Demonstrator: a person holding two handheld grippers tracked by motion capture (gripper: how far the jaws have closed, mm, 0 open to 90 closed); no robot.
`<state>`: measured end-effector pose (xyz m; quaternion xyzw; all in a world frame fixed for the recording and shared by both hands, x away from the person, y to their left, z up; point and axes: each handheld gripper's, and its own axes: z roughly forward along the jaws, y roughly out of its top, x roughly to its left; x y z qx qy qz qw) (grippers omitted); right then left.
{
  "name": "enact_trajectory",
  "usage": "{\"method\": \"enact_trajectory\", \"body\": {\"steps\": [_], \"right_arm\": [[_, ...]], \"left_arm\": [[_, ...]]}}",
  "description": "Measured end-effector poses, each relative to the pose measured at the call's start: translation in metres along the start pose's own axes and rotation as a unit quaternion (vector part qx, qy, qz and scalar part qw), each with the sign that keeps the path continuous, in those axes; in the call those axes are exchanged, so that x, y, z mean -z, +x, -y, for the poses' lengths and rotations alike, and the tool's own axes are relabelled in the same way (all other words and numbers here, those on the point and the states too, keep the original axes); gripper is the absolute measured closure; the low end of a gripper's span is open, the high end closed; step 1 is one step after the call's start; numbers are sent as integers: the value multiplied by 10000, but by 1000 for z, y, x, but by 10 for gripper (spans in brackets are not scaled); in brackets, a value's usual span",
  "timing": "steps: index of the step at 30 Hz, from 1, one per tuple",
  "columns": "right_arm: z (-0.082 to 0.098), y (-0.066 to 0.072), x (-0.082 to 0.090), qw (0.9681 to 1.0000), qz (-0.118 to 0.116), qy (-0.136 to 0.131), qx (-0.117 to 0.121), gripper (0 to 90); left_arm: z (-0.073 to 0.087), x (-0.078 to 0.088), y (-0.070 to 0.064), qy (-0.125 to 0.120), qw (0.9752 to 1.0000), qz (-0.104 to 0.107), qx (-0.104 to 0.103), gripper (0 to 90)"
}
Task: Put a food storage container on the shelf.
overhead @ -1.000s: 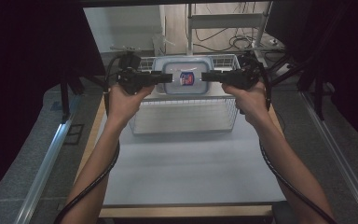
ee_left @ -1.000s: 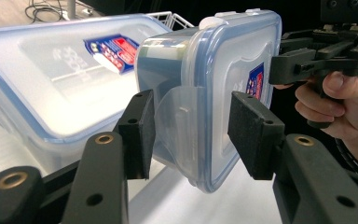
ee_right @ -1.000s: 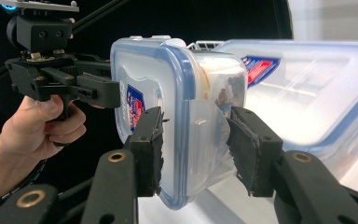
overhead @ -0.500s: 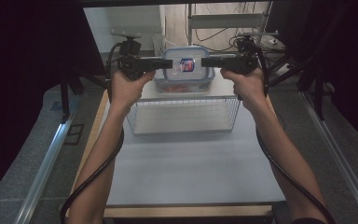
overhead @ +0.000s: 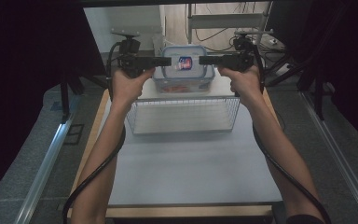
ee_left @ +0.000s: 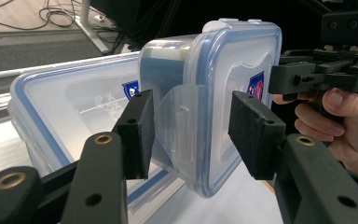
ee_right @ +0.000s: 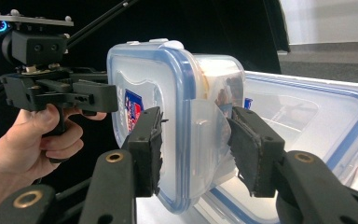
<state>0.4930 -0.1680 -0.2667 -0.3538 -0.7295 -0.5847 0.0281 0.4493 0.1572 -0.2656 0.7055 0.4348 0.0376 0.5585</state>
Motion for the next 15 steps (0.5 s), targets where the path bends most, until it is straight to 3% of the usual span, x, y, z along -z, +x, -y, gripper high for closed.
{"method": "enact_trajectory", "body": {"steps": [8,15], "right_arm": [[-2,0,-4,9999,109,-30,34,513],[-4,-2,-9,9998,188,-49,35,488]], "left_arm": [[0,-4,-1,-13,9998,-160,-121,492],[0,-9,3,-88,9999,-139,6,457]]}}
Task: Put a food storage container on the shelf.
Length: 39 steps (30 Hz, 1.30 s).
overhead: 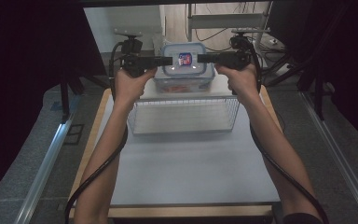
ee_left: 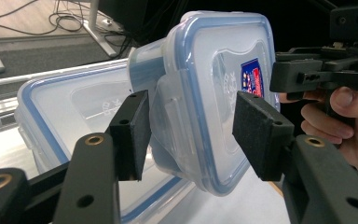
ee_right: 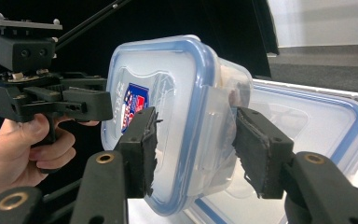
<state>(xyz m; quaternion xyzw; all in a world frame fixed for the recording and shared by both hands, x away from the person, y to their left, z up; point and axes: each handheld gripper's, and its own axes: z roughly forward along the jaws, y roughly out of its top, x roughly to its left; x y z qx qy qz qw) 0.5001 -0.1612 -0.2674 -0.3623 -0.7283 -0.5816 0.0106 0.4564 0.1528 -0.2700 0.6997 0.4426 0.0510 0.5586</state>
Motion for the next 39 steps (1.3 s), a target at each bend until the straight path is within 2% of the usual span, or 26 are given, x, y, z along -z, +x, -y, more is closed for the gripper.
{"method": "enact_trajectory", "body": {"steps": [9,15,19,22,23,25,26,27,28,29,30,31,32,33,34,37,38,39], "right_arm": [[-2,-2,-6,9999,86,-55,-42,459],[-3,-3,-8,9999,129,-104,-45,435],[-3,-3,-11,9996,262,-110,-24,406],[-2,-5,-11,9994,328,-137,-26,400],[-2,-6,-10,9992,361,-190,17,400],[-2,-5,-10,9990,396,-204,60,401],[-3,-3,-8,9983,493,-197,233,402],[-3,-3,-8,9983,493,-197,233,402],[-3,1,-4,9973,574,-198,411,413],[-3,1,-4,9973,574,-198,411,413],[-2,5,1,9957,647,-249,612,436],[-2,5,1,9957,647,-249,612,436],[-2,9,7,9944,667,-330,750,475],[-1,11,10,9939,657,-356,812,514],[-1,11,10,9939,657,-356,812,514],[3,19,19,9920,679,-310,1023,629],[6,22,22,9912,701,-267,1089,670],[14,28,26,9887,771,-178,1273,753]], "left_arm": [[-1,-5,9,-98,9996,121,227,441],[-2,-9,8,-115,9997,52,192,400],[-1,-10,8,-149,9997,-35,176,390],[0,-8,7,-166,9997,-168,13,380],[0,-6,5,-172,9995,-242,-106,365],[0,-5,3,-195,9993,-281,-177,363],[2,-3,0,-232,9988,-306,-299,355],[2,-3,0,-232,9988,-306,-299,355],[3,1,-3,-255,9980,-344,-455,355],[3,1,-3,-255,9980,-344,-455,355],[4,2,-4,-277,9976,-363,-514,356],[6,5,-5,-304,9972,-372,-571,356],[9,9,-8,-357,9966,-343,-659,365],[9,9,-8,-357,9966,-343,-659,378],[10,12,-9,-378,9961,-334,-722,378],[18,18,-15,-419,9939,-347,-961,456],[22,21,-17,-411,9932,-356,-1033,507],[28,23,-20,-413,9924,-368,-1100,590]]}}
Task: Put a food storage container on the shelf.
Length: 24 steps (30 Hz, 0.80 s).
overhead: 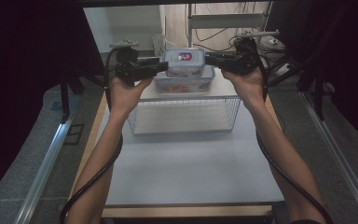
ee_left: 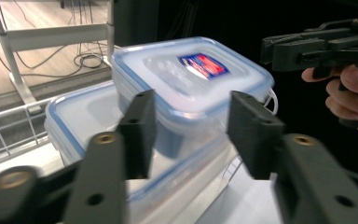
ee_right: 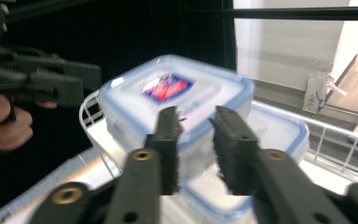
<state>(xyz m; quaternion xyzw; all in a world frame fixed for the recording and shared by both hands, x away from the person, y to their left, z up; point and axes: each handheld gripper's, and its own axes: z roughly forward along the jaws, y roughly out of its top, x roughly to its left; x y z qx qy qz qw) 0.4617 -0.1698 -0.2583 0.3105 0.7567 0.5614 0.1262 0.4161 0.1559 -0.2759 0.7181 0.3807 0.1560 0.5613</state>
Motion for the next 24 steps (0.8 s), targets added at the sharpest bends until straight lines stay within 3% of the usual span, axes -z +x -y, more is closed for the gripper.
{"method": "enact_trajectory", "body": {"steps": [2,4,8,13,24], "right_arm": [[2,1,1,10000,0,11,37,782],[14,8,0,9995,-163,201,169,863],[23,13,-7,9987,-215,358,282,882],[28,14,-20,9983,-192,456,315,886],[26,7,-22,9990,-132,397,147,881]], "left_arm": [[4,2,-2,36,10000,13,-58,634],[13,-1,-7,160,9997,-25,-176,796],[18,-8,-7,246,9995,3,-198,886],[19,-17,-8,299,9994,18,-191,895],[15,-25,-2,297,9995,-117,-88,872]]}}
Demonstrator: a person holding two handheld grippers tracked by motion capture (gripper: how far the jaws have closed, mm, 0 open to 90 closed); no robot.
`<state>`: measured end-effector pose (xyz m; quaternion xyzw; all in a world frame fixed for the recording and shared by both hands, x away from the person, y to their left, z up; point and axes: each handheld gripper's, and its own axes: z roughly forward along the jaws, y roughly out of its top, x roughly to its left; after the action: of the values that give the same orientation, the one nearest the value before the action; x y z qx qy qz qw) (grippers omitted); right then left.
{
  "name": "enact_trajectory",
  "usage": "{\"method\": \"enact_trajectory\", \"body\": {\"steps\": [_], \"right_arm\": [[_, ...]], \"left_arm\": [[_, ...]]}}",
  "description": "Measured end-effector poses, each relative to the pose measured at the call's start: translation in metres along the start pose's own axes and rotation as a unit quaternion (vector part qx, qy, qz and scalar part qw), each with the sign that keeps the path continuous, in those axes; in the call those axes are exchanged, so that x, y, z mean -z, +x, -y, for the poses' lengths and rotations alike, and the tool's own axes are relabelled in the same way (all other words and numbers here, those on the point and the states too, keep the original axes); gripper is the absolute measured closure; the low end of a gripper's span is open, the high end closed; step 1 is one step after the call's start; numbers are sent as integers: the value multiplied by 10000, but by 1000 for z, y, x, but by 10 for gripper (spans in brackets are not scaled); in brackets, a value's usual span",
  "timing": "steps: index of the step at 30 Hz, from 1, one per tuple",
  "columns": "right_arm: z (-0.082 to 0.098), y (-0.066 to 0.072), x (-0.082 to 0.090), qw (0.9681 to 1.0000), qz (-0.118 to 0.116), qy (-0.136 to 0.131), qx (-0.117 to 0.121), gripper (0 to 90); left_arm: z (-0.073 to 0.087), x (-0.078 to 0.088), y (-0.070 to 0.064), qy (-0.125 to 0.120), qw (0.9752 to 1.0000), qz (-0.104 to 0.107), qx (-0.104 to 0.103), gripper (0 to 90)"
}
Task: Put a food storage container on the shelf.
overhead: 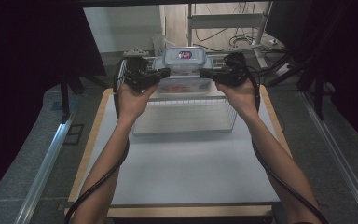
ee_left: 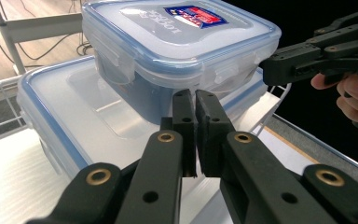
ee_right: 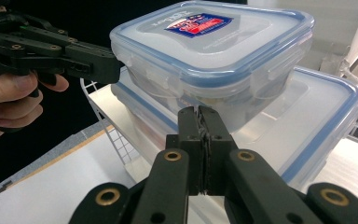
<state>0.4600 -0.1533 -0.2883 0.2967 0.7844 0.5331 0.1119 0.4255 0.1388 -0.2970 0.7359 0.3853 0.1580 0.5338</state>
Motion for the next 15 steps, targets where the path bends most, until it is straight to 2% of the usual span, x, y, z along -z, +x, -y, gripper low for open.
{"method": "enact_trajectory", "body": {"steps": [5,8,9,12,14,15], "right_arm": [[1,0,0,10000,-18,4,21,864],[4,1,0,10000,-54,-4,29,821],[6,2,0,10000,-78,-6,-1,792],[8,3,0,10000,-85,-11,-3,761],[11,5,1,9999,-113,-45,22,725],[11,5,1,9999,-113,-45,22,725]], "left_arm": [[2,0,-4,-43,9999,125,-9,829],[4,-1,-10,-26,9998,127,-166,793],[5,0,-14,-32,9996,143,-238,754],[6,1,-18,-53,9994,148,-312,709],[7,2,-23,-73,9991,154,-389,634],[8,3,-25,-78,9989,162,-422,634]]}}
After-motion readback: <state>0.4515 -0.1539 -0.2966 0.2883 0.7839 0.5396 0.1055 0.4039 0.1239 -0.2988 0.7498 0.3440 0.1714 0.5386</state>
